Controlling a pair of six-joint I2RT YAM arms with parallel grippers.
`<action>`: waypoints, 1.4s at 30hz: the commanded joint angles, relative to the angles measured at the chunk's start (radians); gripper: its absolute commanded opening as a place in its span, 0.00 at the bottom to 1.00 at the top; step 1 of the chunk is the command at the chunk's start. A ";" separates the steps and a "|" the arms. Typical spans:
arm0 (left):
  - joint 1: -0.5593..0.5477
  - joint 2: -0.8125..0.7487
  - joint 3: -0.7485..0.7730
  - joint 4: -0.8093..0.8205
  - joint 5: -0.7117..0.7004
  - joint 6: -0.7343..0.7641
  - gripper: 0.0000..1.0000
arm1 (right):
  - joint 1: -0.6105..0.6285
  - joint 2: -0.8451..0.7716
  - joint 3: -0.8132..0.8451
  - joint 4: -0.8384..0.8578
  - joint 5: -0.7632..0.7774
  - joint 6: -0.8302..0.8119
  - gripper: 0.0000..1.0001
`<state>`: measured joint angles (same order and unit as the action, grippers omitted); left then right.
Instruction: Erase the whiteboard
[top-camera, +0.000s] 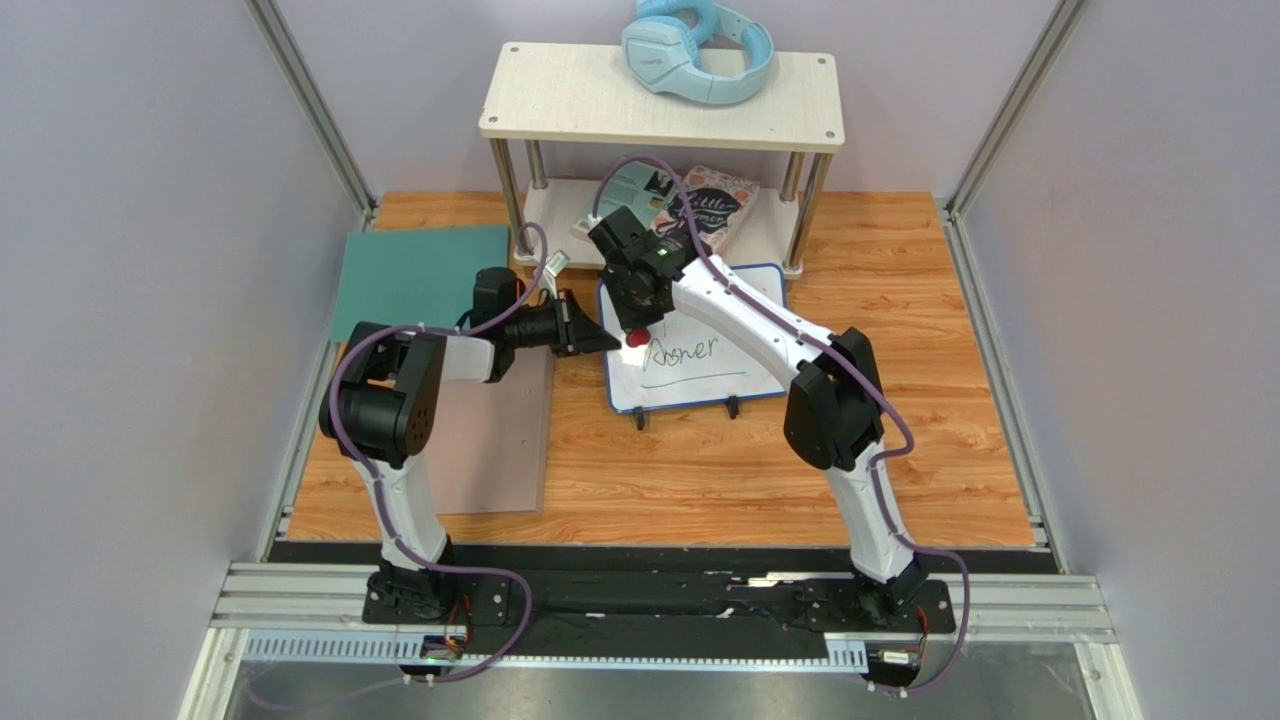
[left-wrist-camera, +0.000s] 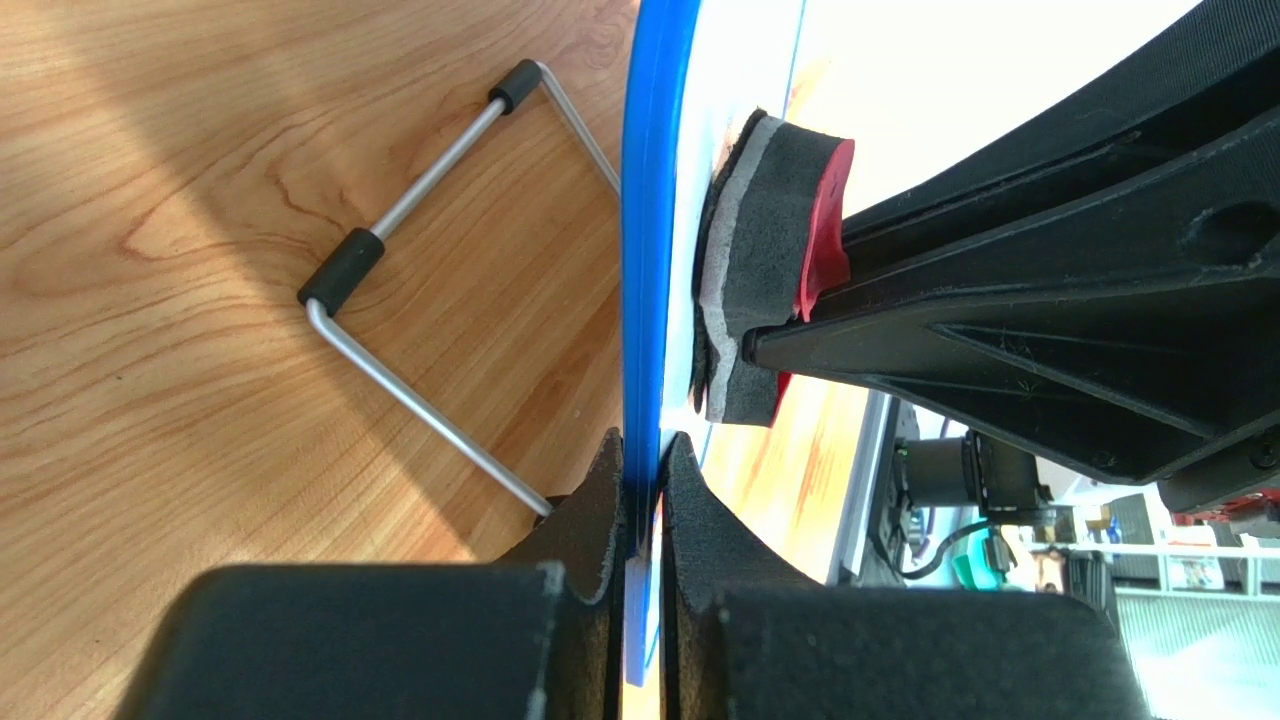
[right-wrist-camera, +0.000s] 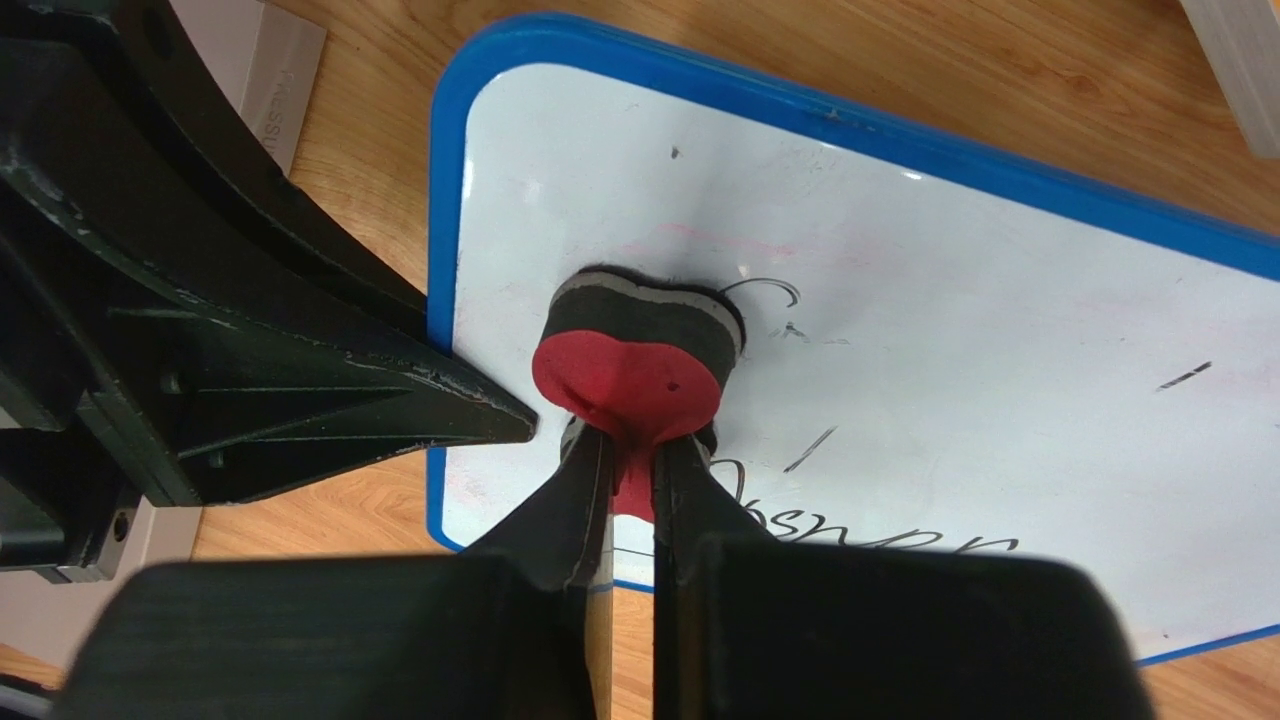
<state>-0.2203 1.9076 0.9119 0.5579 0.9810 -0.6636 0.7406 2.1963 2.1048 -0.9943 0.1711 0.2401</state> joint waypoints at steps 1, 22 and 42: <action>-0.014 -0.018 0.016 -0.019 -0.093 0.081 0.00 | -0.078 0.019 -0.101 0.035 0.194 0.004 0.00; -0.013 -0.016 0.019 -0.029 -0.094 0.084 0.00 | -0.372 -0.115 -0.322 0.166 0.145 0.013 0.00; -0.013 -0.021 0.019 -0.039 -0.100 0.087 0.00 | -0.484 -0.145 -0.391 0.164 0.108 0.042 0.00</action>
<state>-0.2344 1.8874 0.9329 0.5568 0.9722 -0.6937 0.3416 1.9972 1.7535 -0.8761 0.2092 0.2649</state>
